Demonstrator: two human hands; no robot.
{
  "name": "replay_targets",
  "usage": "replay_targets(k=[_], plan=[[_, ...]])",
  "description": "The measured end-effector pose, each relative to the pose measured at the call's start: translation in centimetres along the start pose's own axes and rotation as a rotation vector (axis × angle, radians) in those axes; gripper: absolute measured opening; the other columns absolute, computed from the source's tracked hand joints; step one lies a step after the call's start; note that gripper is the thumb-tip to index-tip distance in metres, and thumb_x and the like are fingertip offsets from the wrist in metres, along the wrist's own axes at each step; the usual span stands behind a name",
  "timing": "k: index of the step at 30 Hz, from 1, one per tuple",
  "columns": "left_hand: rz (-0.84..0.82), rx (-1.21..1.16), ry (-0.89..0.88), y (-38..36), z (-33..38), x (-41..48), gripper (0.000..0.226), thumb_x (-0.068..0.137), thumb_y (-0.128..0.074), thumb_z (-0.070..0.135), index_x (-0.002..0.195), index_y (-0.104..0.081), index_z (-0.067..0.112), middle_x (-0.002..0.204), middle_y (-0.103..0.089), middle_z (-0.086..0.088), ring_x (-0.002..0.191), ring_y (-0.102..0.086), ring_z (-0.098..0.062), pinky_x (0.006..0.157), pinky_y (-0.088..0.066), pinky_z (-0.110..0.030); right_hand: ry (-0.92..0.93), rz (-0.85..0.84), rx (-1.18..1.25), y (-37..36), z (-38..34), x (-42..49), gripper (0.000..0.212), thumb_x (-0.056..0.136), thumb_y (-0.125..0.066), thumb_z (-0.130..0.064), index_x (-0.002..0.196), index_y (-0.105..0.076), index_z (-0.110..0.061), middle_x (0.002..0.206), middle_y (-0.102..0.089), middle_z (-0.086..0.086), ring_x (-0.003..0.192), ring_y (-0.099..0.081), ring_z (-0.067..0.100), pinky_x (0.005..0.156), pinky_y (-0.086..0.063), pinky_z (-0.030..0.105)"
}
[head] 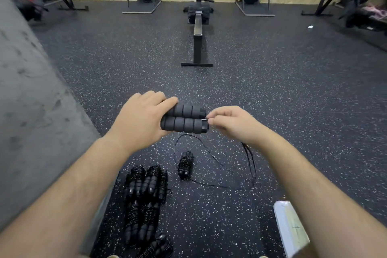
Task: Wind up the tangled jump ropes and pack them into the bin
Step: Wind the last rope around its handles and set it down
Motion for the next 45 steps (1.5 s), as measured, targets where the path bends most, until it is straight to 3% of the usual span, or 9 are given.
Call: replay_targets(k=[3,5,7,11,16,23,28,35,45], plan=[[0.026,0.038,0.023,0.0,0.6,0.6,0.064,0.069,-0.084,0.042,0.123,-0.062,0.015,0.094,-0.059,-0.004,0.084,-0.058,-0.032,0.068,-0.042,-0.040,-0.013,0.056,0.061,0.3,-0.2,-0.3,0.034,0.087,-0.065,-0.045,0.075,-0.064,-0.013,0.060,-0.040,-0.008,0.052,-0.031,0.010,0.053,-0.025,0.026],[0.026,0.054,0.047,-0.1,0.8,0.8,0.064,0.068,-0.083,0.039,0.122,-0.062,0.014,0.093,-0.060,-0.006,0.083,-0.059,-0.033,0.068,-0.043,-0.041,0.003,0.122,-0.045,0.1,-0.5,-0.6,0.042,0.079,-0.071,-0.064,0.076,-0.068,-0.022,0.059,-0.052,-0.014,0.050,-0.044,0.008,0.054,-0.036,0.025],[0.007,0.069,0.060,-0.4,0.9,0.9,0.065,0.065,-0.084,0.040,0.120,-0.062,0.014,0.092,-0.060,-0.006,0.082,-0.059,-0.033,0.066,-0.044,-0.041,-0.019,0.201,-0.164,-0.4,-0.2,-0.6,0.044,0.069,-0.075,-0.069,0.086,-0.070,-0.029,0.071,-0.070,-0.016,0.063,-0.063,0.006,0.066,-0.053,0.029],[-0.058,0.066,0.097,-1.3,0.9,0.9,0.078,0.062,-0.081,0.065,0.119,-0.062,0.015,0.092,-0.060,-0.004,0.084,-0.061,-0.032,0.068,-0.046,-0.041,0.034,0.326,-0.371,-0.8,-0.6,-0.5,0.038,0.075,-0.074,-0.063,0.093,-0.069,-0.030,0.083,-0.071,-0.012,0.081,-0.065,0.008,0.079,-0.055,0.032],[-0.083,0.018,0.113,-1.9,1.0,0.8,0.111,0.065,-0.039,0.099,0.143,-0.053,0.021,0.089,-0.058,-0.003,0.078,-0.059,-0.028,0.065,-0.048,-0.038,0.092,0.377,-0.476,-0.8,-0.9,-0.5,0.036,0.079,-0.071,-0.061,0.097,-0.068,-0.029,0.085,-0.069,-0.012,0.085,-0.063,0.012,0.079,-0.053,0.032],[-0.011,-0.034,0.081,-2.0,1.9,1.0,0.087,0.080,-0.036,0.090,0.146,-0.052,0.036,0.078,-0.047,0.000,0.068,-0.052,-0.025,0.057,-0.039,-0.032,0.120,0.385,-0.519,-0.7,-1.3,-0.6,0.027,0.083,-0.073,-0.049,0.096,-0.067,-0.027,0.083,-0.065,-0.011,0.083,-0.058,0.014,0.070,-0.043,0.029],[-0.023,-0.037,0.116,-2.4,2.4,1.0,0.080,0.078,-0.042,0.087,0.142,-0.055,0.040,0.077,-0.039,0.006,0.068,-0.053,-0.023,0.059,-0.037,-0.031,0.113,0.355,-0.580,-1.0,-1.4,-0.6,0.022,0.087,-0.070,-0.043,0.098,-0.069,-0.023,0.092,-0.070,-0.004,0.090,-0.060,0.019,0.075,-0.048,0.032],[-0.092,-0.037,0.093,-2.8,3.0,1.0,0.071,0.075,-0.043,0.087,0.127,-0.061,0.042,0.073,-0.038,0.009,0.067,-0.055,-0.022,0.058,-0.036,-0.028,0.173,0.272,-0.716,-0.9,-1.7,-0.7,0.018,0.094,-0.059,-0.039,0.093,-0.068,-0.023,0.080,-0.059,-0.008,0.084,-0.054,0.018,0.068,-0.040,0.031],[-0.207,-0.242,0.020,-2.9,3.7,0.5,0.076,0.067,-0.037,0.095,0.119,-0.054,0.043,0.088,-0.060,0.015,0.087,-0.064,-0.016,0.069,-0.050,-0.030,0.340,0.170,-0.633,2.4,-0.4,-0.7,0.012,0.098,-0.059,-0.028,0.093,-0.067,-0.021,0.087,-0.059,-0.013,0.085,-0.055,0.013,0.079,-0.047,0.035]])
Point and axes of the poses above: each hand's wrist, its own x-axis towards the middle knuckle, its own y-axis out of the back of the hand, z = x × y, the point moved 4 cm from there along x, towards the middle knuckle
